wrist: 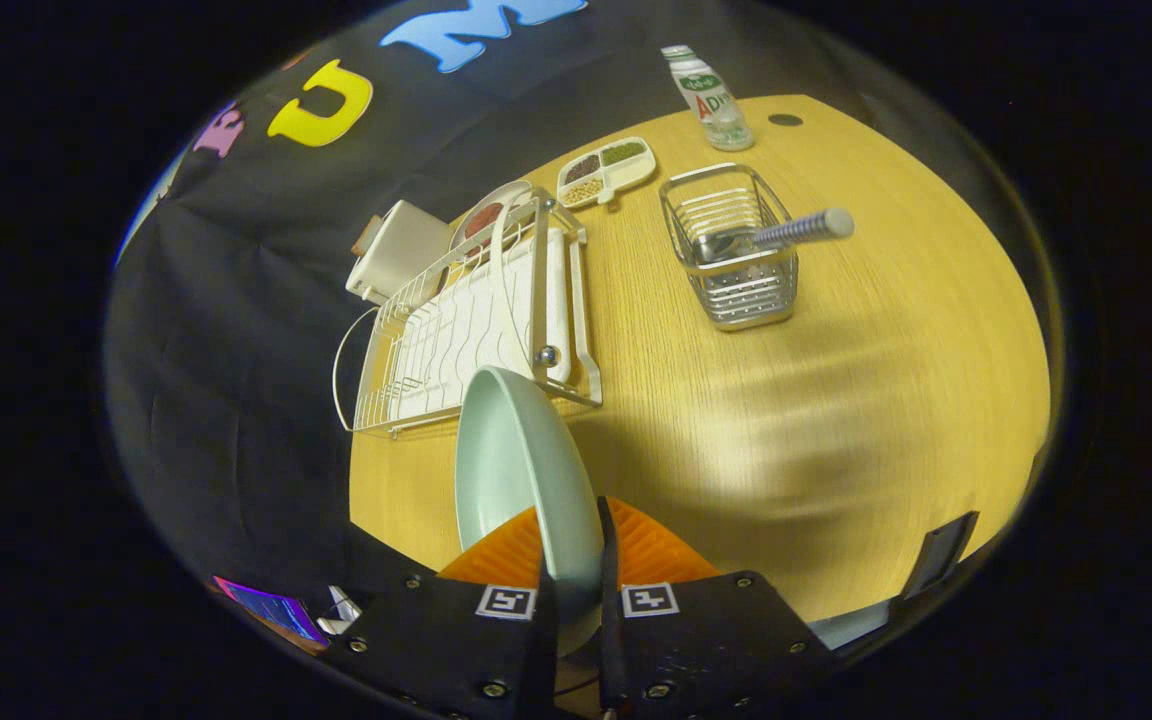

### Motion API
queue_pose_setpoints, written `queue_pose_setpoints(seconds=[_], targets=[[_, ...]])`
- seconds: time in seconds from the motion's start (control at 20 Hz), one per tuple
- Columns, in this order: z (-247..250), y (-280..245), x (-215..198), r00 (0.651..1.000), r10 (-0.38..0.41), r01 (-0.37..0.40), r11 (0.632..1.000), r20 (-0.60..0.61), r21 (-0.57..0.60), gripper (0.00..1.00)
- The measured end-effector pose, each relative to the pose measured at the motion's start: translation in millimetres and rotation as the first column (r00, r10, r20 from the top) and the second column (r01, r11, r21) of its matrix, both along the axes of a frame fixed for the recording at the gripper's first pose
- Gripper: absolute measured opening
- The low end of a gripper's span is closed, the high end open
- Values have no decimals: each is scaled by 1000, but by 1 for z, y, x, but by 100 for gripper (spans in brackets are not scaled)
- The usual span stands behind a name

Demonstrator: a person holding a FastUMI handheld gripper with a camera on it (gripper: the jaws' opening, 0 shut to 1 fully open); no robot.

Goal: Take the plate from the dish rack, then take the spoon from the basket and place it into the plate.

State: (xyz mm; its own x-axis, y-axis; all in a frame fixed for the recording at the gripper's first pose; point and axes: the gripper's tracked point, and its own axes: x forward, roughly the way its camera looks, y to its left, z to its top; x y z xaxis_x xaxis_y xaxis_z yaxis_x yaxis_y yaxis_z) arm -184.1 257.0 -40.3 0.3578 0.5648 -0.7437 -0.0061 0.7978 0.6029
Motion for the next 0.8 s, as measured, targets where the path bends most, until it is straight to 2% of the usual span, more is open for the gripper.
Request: queue_pose_setpoints(seconds=[0.2,0.5,0.7,0.8], targets=[[-33,1,-12,999,7,-5,1000,-51,24,17],[-57,22,-12,993,-32,52,981,-112,184,17],[-79,25,-14,991,-47,70,979,-122,189,19],[-76,18,-10,994,-72,87,978,-86,187,21]])
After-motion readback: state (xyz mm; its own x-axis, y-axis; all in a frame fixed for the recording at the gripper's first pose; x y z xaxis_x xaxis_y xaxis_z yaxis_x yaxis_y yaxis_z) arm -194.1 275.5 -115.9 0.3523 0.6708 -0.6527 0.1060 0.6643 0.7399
